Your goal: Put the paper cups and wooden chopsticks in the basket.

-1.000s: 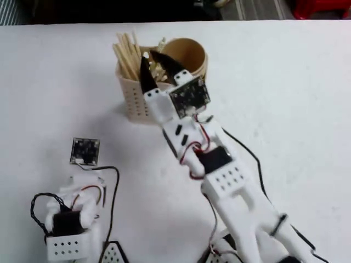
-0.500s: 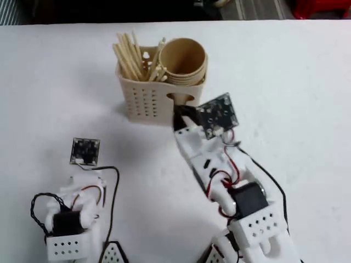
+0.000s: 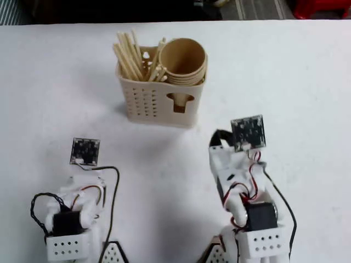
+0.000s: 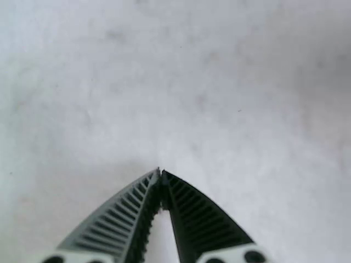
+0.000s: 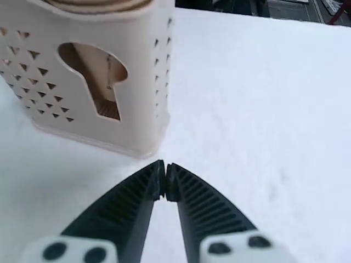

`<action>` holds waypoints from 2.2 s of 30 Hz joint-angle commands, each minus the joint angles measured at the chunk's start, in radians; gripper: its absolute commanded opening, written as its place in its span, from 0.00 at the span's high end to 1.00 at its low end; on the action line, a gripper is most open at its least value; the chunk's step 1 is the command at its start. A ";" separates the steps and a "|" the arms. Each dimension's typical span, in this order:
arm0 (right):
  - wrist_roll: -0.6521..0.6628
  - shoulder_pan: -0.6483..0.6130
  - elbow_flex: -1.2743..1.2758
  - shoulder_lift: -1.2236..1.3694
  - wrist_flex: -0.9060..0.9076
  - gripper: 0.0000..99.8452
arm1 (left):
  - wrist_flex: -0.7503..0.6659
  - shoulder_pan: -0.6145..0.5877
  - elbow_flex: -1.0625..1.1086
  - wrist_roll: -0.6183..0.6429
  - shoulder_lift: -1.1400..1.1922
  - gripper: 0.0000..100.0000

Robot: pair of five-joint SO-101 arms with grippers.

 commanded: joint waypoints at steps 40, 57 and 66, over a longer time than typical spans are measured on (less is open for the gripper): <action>-0.008 0.185 0.359 -0.300 0.444 0.98 | 0.005 0.019 -0.005 0.009 0.004 0.98; -0.008 0.185 0.359 -0.300 0.444 0.98 | 0.005 0.019 -0.005 0.009 0.005 0.98; -0.008 0.185 0.359 -0.300 0.444 0.98 | 0.005 0.019 -0.005 0.009 0.005 0.98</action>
